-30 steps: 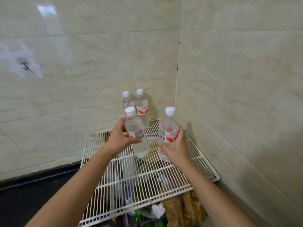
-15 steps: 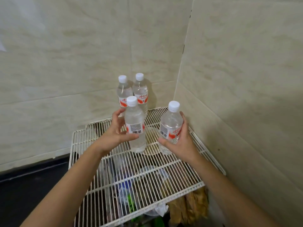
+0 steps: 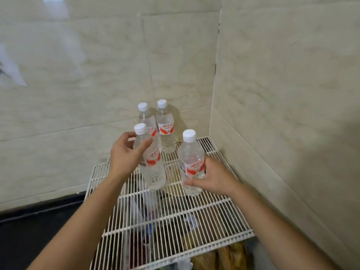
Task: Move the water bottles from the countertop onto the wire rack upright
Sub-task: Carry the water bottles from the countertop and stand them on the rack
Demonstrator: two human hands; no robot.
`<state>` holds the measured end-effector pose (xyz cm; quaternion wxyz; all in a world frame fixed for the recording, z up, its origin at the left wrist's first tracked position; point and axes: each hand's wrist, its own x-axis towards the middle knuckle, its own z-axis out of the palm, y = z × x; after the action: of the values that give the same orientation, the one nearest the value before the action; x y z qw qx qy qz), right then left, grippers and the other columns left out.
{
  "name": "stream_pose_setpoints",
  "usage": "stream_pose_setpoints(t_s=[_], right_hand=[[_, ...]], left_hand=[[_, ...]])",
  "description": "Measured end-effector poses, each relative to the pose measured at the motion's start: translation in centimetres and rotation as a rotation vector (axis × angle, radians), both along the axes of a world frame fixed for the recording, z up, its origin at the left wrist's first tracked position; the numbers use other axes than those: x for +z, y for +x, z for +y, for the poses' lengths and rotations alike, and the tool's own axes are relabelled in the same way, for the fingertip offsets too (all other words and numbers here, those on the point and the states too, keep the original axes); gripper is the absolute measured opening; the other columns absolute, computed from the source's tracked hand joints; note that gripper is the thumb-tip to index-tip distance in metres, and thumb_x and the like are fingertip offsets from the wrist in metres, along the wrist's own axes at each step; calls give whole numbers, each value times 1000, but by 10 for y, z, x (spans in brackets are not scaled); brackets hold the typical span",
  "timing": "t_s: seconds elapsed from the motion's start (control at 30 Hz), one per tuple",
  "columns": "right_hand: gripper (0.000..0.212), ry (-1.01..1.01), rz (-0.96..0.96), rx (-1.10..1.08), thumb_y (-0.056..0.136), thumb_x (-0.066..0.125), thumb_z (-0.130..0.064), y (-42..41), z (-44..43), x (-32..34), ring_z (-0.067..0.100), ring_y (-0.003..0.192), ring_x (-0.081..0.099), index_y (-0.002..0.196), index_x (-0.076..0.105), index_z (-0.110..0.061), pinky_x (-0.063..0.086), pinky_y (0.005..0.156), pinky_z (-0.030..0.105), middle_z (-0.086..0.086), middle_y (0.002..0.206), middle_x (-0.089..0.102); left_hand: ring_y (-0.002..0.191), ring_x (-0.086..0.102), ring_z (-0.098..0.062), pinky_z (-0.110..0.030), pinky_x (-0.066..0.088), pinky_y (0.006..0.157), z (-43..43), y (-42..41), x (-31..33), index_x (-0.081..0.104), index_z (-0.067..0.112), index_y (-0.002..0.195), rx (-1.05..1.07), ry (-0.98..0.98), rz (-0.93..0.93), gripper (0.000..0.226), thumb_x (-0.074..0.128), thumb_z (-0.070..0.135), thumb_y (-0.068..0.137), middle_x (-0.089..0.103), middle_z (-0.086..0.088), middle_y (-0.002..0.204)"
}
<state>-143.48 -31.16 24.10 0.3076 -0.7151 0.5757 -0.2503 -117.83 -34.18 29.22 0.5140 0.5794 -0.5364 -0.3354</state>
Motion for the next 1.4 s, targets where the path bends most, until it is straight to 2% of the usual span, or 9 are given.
stream_pose_setpoints(t_s=[0.1,0.23,0.33,0.53,0.63,0.8,1.07,1.27,1.4], right_hand=[[68,-62,-64,-29,70,87,-52,3,-20,2,0,104,65,128,55,-38,54,99,32,-18,114,69],[72,-109,-153,-108,70,90,-44,10,-54,2,10,109,67,130,54,-28,54,95,32,-8,121,70],[76,-99,-162,-136,71,90,-41,15,-73,4,11,107,65,133,51,-21,48,88,25,-5,123,68],[76,-69,-189,-191,67,93,-38,21,-106,2,15,109,66,128,51,-20,53,92,32,-3,120,68],[75,-47,-165,-236,67,93,-37,27,-123,-2,18,112,66,128,53,-21,52,93,33,0,124,68],[85,-50,-112,-339,66,92,-44,44,-147,-1,25,124,57,137,52,-19,46,106,44,6,135,55],[94,-23,-91,-325,69,88,-45,46,-170,0,31,144,41,148,43,-24,33,116,52,8,152,48],[100,13,-34,-193,71,92,-31,33,-154,-10,25,136,53,153,35,-25,41,111,44,3,149,54],[106,-21,-94,-244,67,90,-51,41,-152,-29,23,130,58,152,30,-31,48,107,47,0,144,58]], left_hand=[[89,74,-11,-37,59,81,-16,8,5,64,15,115,-98,0,71,32,75,20,85,75,-3,104],[89,71,0,-14,55,69,-35,3,13,65,14,122,-168,-3,123,35,71,9,88,74,7,106],[99,72,-8,-26,57,82,-52,1,16,67,15,127,-170,14,147,39,72,13,87,76,6,109],[109,69,-23,-44,53,96,-65,21,25,68,16,127,-179,29,106,39,72,16,88,75,-2,114],[107,69,-23,-44,54,94,-69,44,27,66,19,129,-142,26,90,38,69,20,91,75,-2,113],[88,68,-1,-31,53,84,-86,63,25,65,21,128,-38,-6,113,32,62,14,97,73,12,100],[118,61,-15,-38,48,100,-113,53,8,60,29,130,-82,-5,203,31,58,23,99,67,4,122],[126,56,-22,-44,47,105,-109,60,-15,31,24,148,36,44,193,74,71,39,87,52,-11,142],[133,48,-30,-56,40,110,-94,57,-45,15,28,154,-7,242,170,113,69,64,62,40,-14,151]])
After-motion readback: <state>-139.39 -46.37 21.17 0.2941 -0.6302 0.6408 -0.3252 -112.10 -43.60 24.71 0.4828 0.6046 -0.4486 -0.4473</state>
